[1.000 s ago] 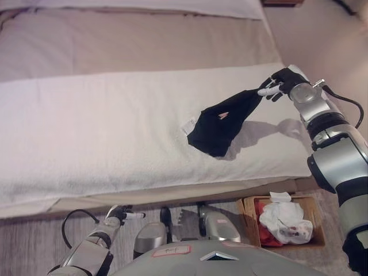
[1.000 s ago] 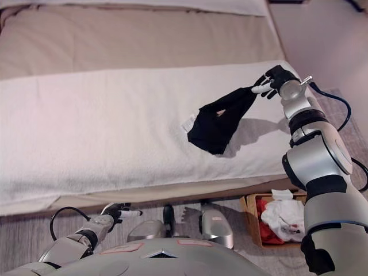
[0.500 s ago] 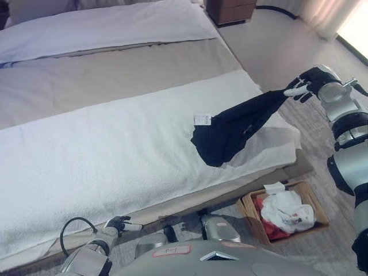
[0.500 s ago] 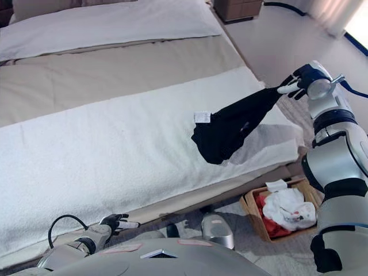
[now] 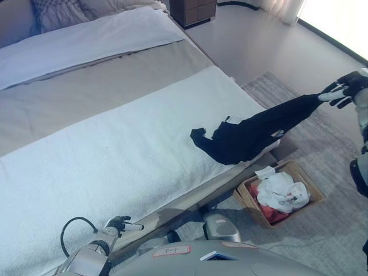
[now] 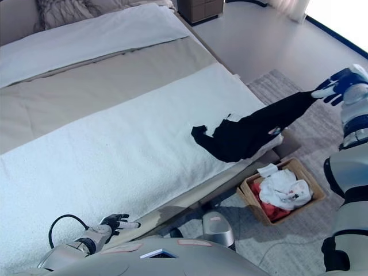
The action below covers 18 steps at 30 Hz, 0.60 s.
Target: Put the clothes on the bed into the basket.
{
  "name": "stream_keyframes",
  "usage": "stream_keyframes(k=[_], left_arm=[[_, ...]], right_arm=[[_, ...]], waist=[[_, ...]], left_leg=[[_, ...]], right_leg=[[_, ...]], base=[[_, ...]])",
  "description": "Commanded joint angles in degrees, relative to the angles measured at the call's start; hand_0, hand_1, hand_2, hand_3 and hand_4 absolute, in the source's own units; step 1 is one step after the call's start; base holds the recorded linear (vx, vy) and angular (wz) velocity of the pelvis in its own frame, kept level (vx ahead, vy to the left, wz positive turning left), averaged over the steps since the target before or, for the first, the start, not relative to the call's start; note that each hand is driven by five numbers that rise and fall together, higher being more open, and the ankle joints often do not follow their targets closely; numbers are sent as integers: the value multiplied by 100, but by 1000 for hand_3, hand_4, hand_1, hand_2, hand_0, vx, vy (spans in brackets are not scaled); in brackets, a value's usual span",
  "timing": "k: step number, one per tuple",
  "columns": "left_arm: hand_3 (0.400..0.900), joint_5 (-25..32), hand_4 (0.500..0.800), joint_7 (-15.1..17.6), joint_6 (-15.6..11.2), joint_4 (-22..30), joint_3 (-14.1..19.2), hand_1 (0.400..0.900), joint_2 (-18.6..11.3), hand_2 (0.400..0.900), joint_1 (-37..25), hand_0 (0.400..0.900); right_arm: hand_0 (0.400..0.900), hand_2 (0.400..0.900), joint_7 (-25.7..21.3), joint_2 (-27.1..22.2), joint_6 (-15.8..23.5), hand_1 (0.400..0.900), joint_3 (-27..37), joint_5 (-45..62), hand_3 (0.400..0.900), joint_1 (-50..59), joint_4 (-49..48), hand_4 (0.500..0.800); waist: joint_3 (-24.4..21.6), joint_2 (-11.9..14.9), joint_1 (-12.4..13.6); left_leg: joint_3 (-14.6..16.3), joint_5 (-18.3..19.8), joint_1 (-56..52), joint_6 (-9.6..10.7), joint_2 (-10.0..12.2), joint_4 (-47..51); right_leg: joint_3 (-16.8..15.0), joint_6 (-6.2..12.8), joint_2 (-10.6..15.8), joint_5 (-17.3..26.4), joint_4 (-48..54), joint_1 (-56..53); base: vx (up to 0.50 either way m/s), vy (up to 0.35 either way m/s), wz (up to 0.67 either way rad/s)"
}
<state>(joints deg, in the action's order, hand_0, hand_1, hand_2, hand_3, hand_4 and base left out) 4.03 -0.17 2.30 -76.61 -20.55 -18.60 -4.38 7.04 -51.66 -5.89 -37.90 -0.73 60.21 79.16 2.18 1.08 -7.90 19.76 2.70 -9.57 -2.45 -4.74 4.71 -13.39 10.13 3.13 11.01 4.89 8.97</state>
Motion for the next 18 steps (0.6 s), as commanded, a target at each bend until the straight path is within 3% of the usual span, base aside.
stream_keyframes(k=[1, 2, 5, 6, 8, 18], left_arm=[[900, -265, 800, 82, -56, -274, 82, 900, -483, 900, -23, 900], [900, -269, 800, 82, -50, -273, 75, 900, -488, 900, -34, 900], [900, -257, 800, 87, -53, -264, 106, 900, -509, 900, -56, 900], [900, -262, 800, 80, -49, -248, 85, 900, -514, 900, -63, 900], [900, -290, 800, 100, -43, -269, 80, 900, -479, 900, -71, 900], [900, -304, 800, 105, -25, -264, 86, 900, -461, 900, -56, 900]], right_arm=[[400, 400, -341, -607, 163, 400, -348, -224, 400, 1123, 218, 500], [400, 400, -346, -635, 166, 400, -328, -232, 400, 1086, 219, 500], [400, 400, -343, -678, 159, 400, -343, -236, 400, 1111, 214, 500], [400, 400, -320, -761, 157, 400, -341, -240, 400, 1055, 208, 500], [400, 400, -315, -839, 149, 400, -325, -236, 400, 1012, 200, 500], [400, 400, -289, -1011, 132, 400, -280, -305, 400, 822, 199, 500]], waist=[[-37, -41, -40], [-42, -126, -55], [-11, -60, -65], [-19, -143, -83], [-17, -67, -103], [17, -108, -115]], left_leg=[[-345, 886, 220, -119, 47, -685], [-415, 1024, 158, -160, 56, -659], [-313, 885, 213, -131, 38, -672], [-397, 1010, 163, -158, 50, -641], [-348, 857, 217, -102, 37, -646], [-376, 832, 216, -79, 42, -589]], right_leg=[[-206, 307, 105, 17, -533, 145], [-160, 335, 93, -75, -508, 91], [-215, 319, 94, 51, -523, 174], [-157, 340, 101, -47, -500, 123], [-190, 294, 120, 74, -503, 184], [-174, 274, 119, 90, -478, 203]], base=[[47, 82, -21], [46, 77, -17], [-18, 3, -10], [0, 0, 0], [-37, -44, 0], [-5, -13, 0]])
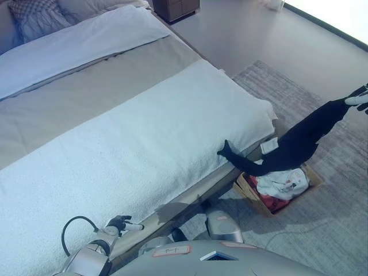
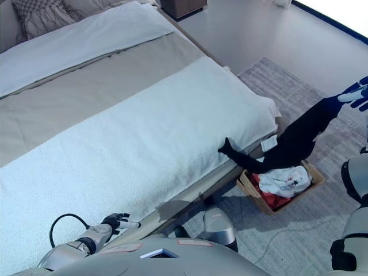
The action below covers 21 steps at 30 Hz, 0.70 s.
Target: Put the clothes on the bed into the basket.
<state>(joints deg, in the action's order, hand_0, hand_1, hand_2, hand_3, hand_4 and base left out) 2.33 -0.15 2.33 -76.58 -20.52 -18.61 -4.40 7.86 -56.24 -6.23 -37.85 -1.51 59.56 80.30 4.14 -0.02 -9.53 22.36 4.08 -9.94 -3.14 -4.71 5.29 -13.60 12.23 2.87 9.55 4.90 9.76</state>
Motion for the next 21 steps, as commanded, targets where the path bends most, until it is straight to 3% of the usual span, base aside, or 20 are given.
stream_keyframes(k=[1, 21], left_arm=[[900, -109, 800, 113, -33, -257, 89, 900, -439, 900, -42, 900], [900, -167, 800, 64, -9, -222, 12, 900, -341, 900, -67, 900]], right_arm=[[900, 900, -415, -542, 154, 900, -242, -284, 900, 848, 88, 800], [900, 900, -364, -636, 150, 900, -18, -298, 900, 451, 97, 800]], waist=[[-174, -9, 54], [-144, -19, 174]], left_leg=[[-643, 697, 256, -13, 34, -647], [-869, 607, 327, 64, 88, -598]], right_leg=[[-155, 63, 150, 239, -473, 125], [106, -34, 220, 159, -446, 65]], base=[[0, 0, 0], [3, -11, 8]])
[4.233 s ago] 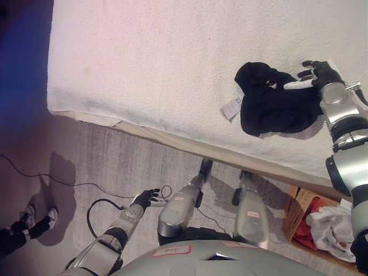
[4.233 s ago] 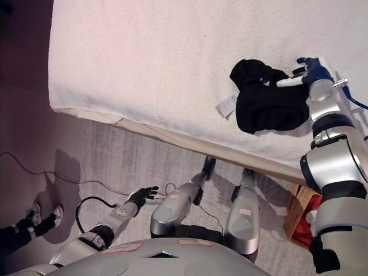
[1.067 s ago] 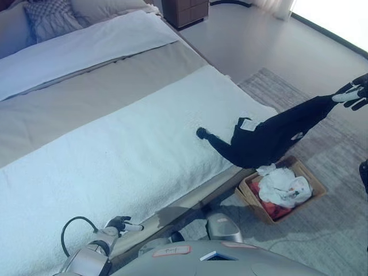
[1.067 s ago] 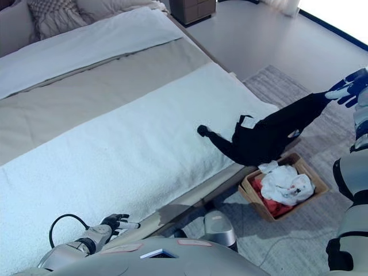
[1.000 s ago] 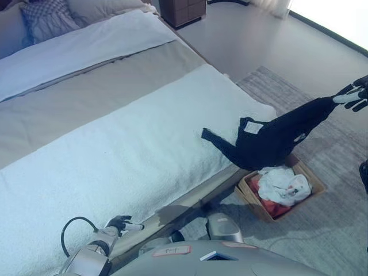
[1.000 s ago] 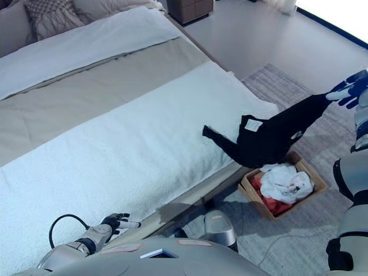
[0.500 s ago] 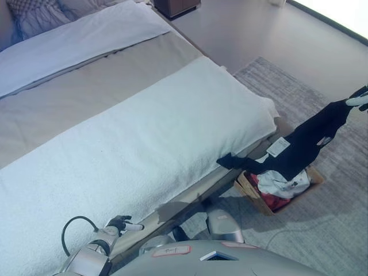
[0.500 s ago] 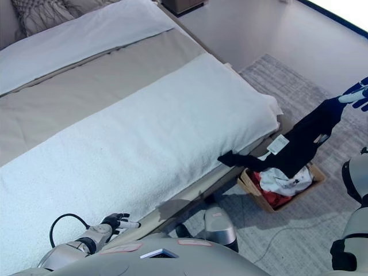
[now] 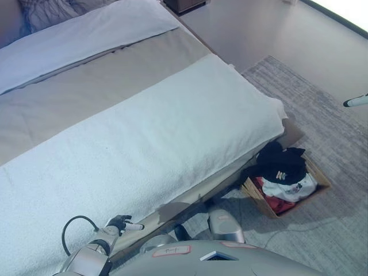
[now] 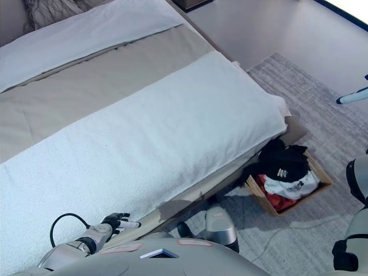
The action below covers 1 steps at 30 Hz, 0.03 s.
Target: Put the clothes on the bed into the basket.
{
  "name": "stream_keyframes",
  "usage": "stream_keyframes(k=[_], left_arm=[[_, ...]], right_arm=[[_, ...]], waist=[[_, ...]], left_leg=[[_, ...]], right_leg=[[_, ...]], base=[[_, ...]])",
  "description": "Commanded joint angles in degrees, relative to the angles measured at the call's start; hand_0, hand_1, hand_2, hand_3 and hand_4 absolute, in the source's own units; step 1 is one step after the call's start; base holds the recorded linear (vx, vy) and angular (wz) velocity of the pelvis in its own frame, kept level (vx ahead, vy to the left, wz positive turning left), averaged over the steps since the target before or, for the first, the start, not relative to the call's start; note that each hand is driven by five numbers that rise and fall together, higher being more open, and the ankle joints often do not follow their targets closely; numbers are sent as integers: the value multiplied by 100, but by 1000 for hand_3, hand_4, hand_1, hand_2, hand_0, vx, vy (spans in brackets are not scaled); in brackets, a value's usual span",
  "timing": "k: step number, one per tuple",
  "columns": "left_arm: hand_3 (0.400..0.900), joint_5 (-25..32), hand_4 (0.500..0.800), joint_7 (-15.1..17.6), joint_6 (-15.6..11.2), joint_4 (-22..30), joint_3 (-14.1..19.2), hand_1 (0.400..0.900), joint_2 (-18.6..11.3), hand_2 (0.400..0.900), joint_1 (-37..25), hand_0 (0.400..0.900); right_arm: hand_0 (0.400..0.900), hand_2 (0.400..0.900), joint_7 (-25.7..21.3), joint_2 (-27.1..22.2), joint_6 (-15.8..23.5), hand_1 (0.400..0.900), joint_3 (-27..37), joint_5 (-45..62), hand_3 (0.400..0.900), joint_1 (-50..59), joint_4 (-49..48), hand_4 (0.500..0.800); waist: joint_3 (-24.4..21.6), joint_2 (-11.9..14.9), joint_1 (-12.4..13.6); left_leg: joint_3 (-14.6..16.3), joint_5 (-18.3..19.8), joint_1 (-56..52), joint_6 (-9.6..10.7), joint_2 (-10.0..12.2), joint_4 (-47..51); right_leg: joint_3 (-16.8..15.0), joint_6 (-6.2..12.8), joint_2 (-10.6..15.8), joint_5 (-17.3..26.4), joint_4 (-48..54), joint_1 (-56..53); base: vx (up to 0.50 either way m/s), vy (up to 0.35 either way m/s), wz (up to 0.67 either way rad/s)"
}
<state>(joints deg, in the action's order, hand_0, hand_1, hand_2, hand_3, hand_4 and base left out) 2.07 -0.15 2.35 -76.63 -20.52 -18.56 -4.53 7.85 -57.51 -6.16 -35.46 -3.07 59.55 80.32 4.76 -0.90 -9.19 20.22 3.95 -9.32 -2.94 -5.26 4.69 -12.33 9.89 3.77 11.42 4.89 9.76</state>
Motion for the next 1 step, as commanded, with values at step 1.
stream_keyframes(k=[1], left_arm=[[900, -150, 800, 59, -14, -208, -2, 900, -337, 900, -50, 900]], right_arm=[[900, 900, -360, -515, 148, 900, -252, -143, 900, 440, 105, 800]], waist=[[-207, 74, 152]], left_leg=[[-668, 618, 268, 45, 144, -544]], right_leg=[[-13, 195, 134, -35, -448, 60]], base=[[-3, -3, 5]])
